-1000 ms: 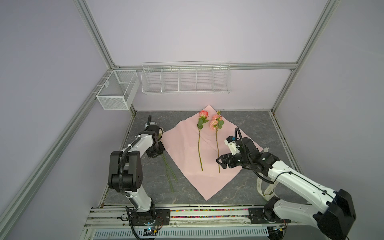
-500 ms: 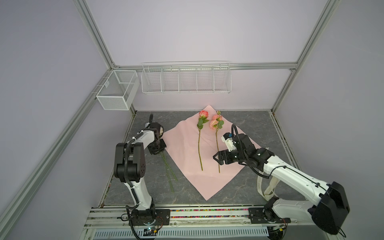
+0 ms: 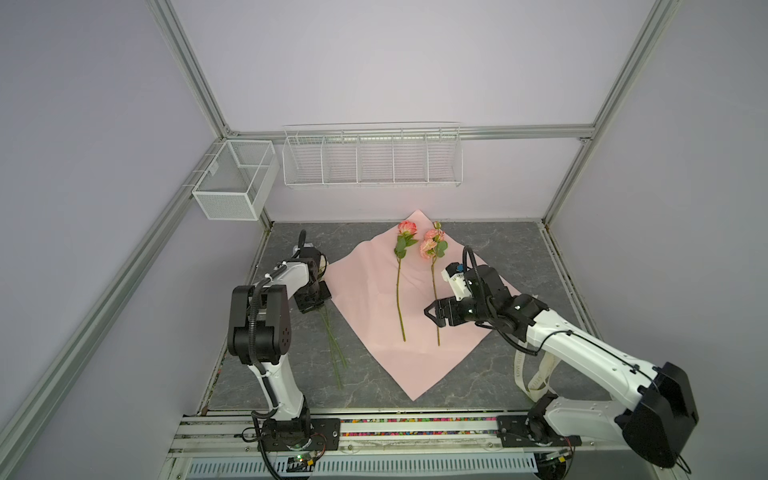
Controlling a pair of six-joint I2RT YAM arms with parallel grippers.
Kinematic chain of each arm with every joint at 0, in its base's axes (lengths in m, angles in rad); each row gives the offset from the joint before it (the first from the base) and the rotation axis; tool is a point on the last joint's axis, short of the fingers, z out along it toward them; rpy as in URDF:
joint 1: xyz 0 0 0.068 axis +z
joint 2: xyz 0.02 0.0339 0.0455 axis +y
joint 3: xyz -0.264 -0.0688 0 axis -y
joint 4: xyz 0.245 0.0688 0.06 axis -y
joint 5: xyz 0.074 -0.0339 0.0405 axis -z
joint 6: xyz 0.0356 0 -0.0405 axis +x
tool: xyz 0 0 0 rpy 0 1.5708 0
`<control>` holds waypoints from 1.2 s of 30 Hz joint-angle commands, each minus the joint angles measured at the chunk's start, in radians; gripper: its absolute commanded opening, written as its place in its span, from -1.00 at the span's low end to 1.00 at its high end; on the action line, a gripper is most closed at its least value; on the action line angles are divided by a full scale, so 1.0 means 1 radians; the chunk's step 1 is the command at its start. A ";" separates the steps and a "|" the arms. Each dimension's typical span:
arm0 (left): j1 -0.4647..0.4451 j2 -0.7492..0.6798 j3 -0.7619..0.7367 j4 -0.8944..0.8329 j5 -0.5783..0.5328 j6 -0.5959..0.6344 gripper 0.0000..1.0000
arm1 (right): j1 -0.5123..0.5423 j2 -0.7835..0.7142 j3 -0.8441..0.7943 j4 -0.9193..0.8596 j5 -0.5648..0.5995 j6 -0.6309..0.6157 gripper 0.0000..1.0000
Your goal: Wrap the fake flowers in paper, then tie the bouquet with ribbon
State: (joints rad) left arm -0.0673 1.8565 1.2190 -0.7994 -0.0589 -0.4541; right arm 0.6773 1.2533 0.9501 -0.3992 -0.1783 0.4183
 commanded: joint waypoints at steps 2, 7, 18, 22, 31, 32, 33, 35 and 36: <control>0.007 -0.130 -0.021 -0.073 -0.102 0.008 -1.00 | -0.002 -0.024 0.016 -0.006 0.021 -0.007 0.78; 0.031 -0.252 -0.017 -0.128 -0.170 -0.002 -1.00 | -0.003 -0.055 0.003 -0.019 0.050 -0.018 0.78; 0.017 -0.405 0.013 -0.093 0.032 0.046 -1.00 | -0.007 -0.143 -0.043 -0.032 0.174 0.000 0.78; -0.086 -0.374 0.038 -0.015 0.174 0.042 -1.00 | -0.034 -0.165 -0.058 -0.048 0.222 0.033 0.78; -0.387 -0.025 0.382 -0.039 0.264 -0.014 -1.00 | -0.128 -0.201 -0.105 -0.089 0.216 0.084 0.78; -0.409 0.023 0.432 -0.048 0.271 -0.016 -1.00 | -0.136 -0.208 -0.109 -0.092 0.215 0.086 0.78; -0.426 0.073 0.481 -0.063 0.279 -0.019 -1.00 | -0.141 -0.213 -0.115 -0.093 0.212 0.087 0.78; -0.457 0.162 0.580 -0.096 0.288 -0.015 -1.00 | -0.150 -0.219 -0.119 -0.097 0.212 0.088 0.78; -0.473 0.206 0.627 -0.114 0.285 -0.014 -1.00 | -0.151 -0.221 -0.119 -0.099 0.214 0.086 0.78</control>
State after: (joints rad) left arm -0.5098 1.9713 1.7367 -0.8474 0.2012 -0.4599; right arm 0.5362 1.0565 0.8482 -0.4831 0.0265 0.4900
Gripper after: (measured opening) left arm 0.050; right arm 0.889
